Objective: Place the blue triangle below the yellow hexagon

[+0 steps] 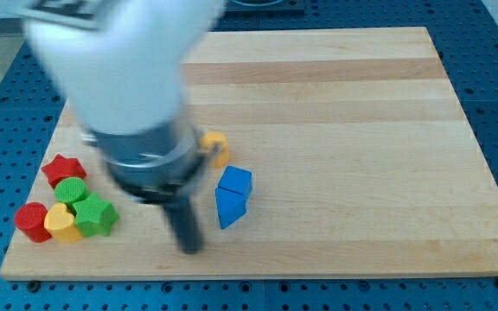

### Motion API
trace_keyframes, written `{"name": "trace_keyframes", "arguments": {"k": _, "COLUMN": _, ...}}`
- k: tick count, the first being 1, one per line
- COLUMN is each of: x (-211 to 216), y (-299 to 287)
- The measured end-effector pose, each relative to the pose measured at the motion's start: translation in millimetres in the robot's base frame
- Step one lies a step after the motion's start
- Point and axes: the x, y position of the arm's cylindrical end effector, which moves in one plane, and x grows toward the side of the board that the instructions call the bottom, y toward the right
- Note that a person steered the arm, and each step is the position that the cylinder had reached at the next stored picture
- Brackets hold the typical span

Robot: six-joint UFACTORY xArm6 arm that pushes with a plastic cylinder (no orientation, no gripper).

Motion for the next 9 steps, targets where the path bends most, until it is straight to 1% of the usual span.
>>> {"name": "trace_keyframes", "arguments": {"k": 2, "x": -3.0, "y": 33.1}}
{"name": "trace_keyframes", "arguments": {"k": 3, "x": -4.6, "y": 33.4}}
{"name": "trace_keyframes", "arguments": {"k": 4, "x": -60.9, "y": 19.4}}
{"name": "trace_keyframes", "arguments": {"k": 6, "x": -58.7, "y": 19.4}}
{"name": "trace_keyframes", "arguments": {"k": 7, "x": 24.8, "y": 25.4}}
{"name": "trace_keyframes", "arguments": {"k": 9, "x": 20.5, "y": -36.2}}
